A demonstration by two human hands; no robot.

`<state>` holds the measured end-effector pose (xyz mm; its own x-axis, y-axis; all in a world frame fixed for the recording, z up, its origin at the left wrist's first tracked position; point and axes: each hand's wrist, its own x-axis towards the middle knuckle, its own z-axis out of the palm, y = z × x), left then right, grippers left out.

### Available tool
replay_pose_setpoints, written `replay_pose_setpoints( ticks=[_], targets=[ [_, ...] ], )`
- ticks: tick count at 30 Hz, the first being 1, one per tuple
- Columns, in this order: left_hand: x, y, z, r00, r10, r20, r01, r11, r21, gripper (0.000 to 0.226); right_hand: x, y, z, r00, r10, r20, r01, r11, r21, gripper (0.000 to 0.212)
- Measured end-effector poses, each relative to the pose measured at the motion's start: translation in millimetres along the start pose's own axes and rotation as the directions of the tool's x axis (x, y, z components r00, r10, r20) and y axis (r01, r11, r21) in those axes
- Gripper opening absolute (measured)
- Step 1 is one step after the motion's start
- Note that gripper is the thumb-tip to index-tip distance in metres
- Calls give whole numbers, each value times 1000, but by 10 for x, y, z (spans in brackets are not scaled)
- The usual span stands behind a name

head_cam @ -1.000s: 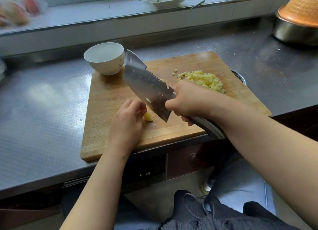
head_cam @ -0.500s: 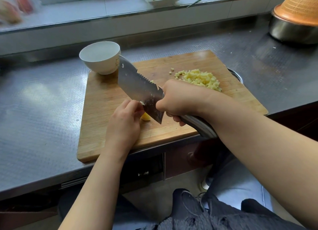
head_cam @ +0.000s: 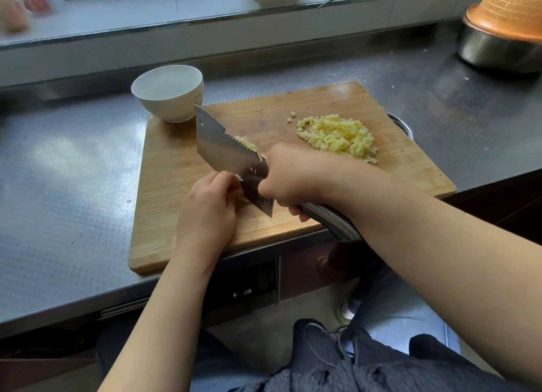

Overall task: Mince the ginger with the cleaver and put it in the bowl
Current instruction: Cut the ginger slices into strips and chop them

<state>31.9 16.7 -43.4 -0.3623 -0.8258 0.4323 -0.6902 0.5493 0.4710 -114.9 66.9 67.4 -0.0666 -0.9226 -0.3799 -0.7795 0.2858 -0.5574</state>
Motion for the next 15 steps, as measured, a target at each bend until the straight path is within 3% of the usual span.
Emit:
replay_pose_setpoints(
  ticks=[15],
  targets=[
    [-25,18,-16,1000,-1,-3,1,1000,-9,5,30,86,159,999,8,-49,-9,1000,-17,17]
  ],
)
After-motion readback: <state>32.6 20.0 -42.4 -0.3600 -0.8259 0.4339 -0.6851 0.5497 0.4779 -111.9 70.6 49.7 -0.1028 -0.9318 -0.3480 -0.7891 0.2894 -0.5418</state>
